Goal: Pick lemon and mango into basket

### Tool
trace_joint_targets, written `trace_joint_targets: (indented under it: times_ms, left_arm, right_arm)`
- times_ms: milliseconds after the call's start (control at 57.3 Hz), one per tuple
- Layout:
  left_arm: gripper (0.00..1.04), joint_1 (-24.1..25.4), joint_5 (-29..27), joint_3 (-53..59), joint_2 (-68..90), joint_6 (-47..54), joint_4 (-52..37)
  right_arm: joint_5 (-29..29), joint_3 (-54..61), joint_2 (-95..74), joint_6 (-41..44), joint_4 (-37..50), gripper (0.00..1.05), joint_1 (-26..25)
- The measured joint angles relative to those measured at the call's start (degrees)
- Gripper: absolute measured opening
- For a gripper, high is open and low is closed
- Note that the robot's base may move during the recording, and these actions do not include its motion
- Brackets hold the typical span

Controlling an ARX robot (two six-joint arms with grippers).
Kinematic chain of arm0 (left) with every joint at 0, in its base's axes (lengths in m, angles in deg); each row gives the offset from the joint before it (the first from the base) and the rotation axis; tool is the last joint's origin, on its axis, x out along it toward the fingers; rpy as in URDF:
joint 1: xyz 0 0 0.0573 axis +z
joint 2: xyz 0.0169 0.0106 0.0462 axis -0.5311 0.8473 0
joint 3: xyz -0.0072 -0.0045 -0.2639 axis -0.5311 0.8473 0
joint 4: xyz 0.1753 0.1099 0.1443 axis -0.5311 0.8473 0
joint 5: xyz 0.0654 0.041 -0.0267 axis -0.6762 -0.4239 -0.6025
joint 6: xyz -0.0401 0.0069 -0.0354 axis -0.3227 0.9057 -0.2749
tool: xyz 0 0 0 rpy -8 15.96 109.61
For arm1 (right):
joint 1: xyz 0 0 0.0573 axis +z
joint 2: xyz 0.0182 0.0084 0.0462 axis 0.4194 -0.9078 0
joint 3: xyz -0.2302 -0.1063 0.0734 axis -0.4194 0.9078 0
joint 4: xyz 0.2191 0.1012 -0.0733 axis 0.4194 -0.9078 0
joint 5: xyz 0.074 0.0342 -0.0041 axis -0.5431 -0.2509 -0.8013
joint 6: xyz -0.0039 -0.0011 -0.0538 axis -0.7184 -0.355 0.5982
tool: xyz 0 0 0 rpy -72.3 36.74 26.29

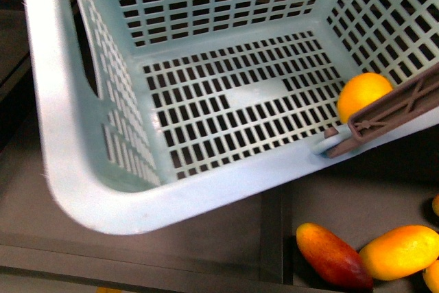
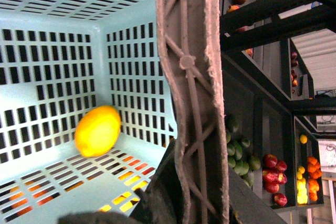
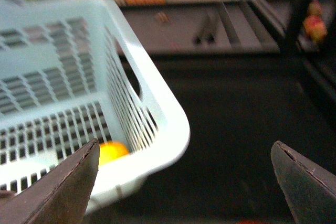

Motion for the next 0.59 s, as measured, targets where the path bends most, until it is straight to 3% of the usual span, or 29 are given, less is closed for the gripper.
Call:
trace_joint_targets:
  times_ms: [52, 122, 384, 593]
  left_arm:
    - [0.07, -0.2, 0.2, 0.0, 0.0, -0.2, 0.0]
    - [0.07, -0.3, 0.7, 0.0, 0.0, -0.3, 0.0]
    - [0.07, -0.1, -0.4, 0.0, 0.0, -0.3, 0.0]
    - [0.07, 0.0, 0.2, 0.0, 0.0, -0.3, 0.0]
  right_arm:
    - [2.5, -3.9, -3.6, -4.3, -9.4, 0.96, -1.7]
    - [1.7, -5.4, -8.0, -8.0, -12.2, 0.96, -5.3]
    - [-0.5, -16.3, -33.5, -20.6, -3.2, 0.96, -19.8]
    - [0.2, -26.7, -62.7, -30.8, 2.3, 0.96, -24.2]
